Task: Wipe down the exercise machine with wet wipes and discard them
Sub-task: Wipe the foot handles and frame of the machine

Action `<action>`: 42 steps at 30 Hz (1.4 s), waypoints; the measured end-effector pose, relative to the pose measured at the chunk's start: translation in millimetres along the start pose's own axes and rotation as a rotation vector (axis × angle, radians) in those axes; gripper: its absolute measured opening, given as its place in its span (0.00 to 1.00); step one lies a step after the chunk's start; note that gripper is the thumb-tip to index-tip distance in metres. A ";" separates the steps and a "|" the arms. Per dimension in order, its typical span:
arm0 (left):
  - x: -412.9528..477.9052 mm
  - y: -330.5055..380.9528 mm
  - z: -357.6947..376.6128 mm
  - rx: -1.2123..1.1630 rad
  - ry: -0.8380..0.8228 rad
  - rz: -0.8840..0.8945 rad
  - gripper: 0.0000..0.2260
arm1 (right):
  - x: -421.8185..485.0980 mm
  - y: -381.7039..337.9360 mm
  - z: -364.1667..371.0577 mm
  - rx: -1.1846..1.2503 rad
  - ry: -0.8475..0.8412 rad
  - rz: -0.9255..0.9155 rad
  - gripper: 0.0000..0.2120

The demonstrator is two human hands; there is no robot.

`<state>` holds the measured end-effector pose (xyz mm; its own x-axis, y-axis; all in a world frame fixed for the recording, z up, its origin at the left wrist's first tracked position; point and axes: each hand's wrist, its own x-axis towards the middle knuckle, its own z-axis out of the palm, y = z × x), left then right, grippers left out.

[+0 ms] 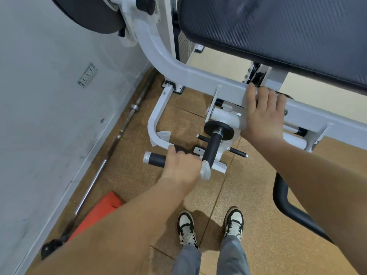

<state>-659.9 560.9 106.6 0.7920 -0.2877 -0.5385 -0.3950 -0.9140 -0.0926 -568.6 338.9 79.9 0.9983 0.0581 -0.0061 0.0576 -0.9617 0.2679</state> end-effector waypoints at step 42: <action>71.7 39.5 -35.1 -0.830 0.268 -0.654 0.04 | 46.6 62.8 -19.4 0.379 -0.062 -0.257 0.32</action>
<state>-602.5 494.2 93.7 0.8500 0.3634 -0.3813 0.4974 -0.7920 0.3540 -518.7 286.5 115.1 0.9493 0.3021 -0.0871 0.2909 -0.9490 -0.1212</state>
